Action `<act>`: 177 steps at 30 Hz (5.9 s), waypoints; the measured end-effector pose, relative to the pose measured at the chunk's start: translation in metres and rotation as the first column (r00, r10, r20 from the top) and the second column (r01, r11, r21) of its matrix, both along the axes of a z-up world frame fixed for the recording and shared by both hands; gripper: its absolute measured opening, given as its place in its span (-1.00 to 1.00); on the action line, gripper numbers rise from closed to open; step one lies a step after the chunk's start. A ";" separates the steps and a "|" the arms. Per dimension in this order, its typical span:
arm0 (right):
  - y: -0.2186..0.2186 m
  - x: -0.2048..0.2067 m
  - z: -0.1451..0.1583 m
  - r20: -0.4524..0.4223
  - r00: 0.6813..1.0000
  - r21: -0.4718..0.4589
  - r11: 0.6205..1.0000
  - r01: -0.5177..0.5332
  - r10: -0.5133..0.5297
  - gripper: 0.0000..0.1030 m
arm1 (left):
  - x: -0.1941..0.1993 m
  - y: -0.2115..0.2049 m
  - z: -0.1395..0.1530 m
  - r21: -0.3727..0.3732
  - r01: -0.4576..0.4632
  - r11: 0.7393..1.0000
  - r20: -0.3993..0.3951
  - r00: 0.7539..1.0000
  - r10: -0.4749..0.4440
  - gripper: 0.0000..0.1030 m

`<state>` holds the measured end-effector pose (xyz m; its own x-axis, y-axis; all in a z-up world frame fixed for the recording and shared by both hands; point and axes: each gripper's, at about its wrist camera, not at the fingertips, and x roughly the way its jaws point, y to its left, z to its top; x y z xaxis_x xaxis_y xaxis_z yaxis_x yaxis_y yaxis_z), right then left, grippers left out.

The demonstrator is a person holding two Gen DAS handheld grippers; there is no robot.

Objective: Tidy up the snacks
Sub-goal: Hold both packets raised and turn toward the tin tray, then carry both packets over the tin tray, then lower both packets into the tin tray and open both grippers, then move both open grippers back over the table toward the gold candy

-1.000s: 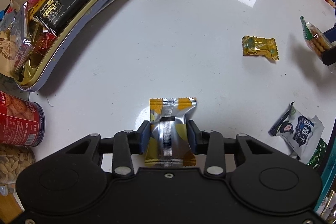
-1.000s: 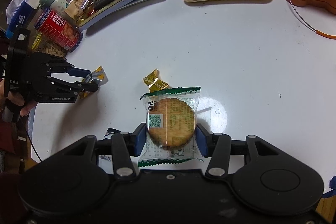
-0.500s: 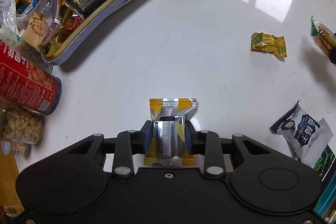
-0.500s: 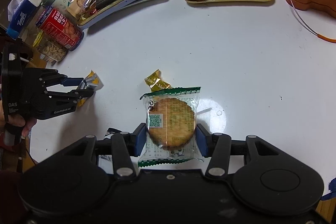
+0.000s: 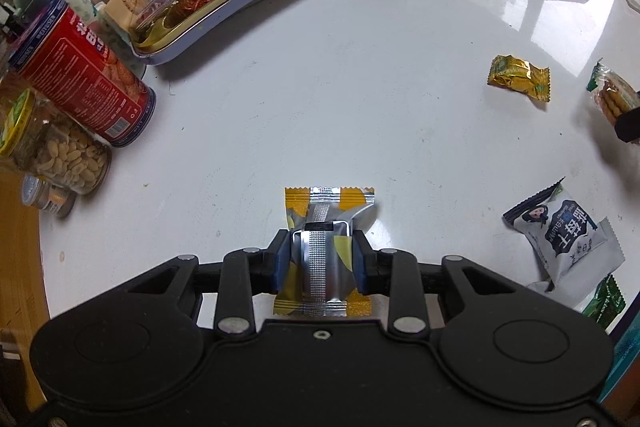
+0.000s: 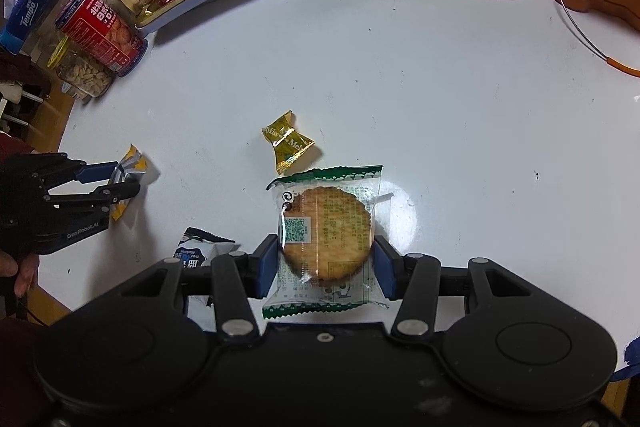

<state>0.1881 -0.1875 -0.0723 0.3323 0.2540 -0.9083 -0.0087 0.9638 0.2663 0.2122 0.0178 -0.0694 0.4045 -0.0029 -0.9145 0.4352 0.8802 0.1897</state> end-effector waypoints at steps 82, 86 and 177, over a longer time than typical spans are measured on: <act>-0.024 -0.016 0.012 0.074 0.985 0.039 0.987 0.154 -0.156 0.01 | -0.076 0.045 0.032 -0.381 -0.478 0.791 -0.030 0.862 0.506 -0.23; -0.027 -0.027 0.023 0.102 0.983 0.055 0.987 0.149 -0.154 0.01 | -0.086 0.048 0.041 -0.413 -0.457 0.787 0.000 0.865 0.502 -0.23; 0.039 -0.016 0.053 0.198 0.955 -0.152 0.970 -0.192 0.220 -0.01 | -0.041 0.023 0.045 -0.390 -0.475 0.789 -0.220 0.880 0.421 -0.16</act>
<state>0.1724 -0.1482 -0.0191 0.4739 0.2218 -0.8522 -0.2530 0.9612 0.1095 0.1711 0.0410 -0.0249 0.3492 -0.2411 -0.9055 -0.0335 0.9625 -0.2693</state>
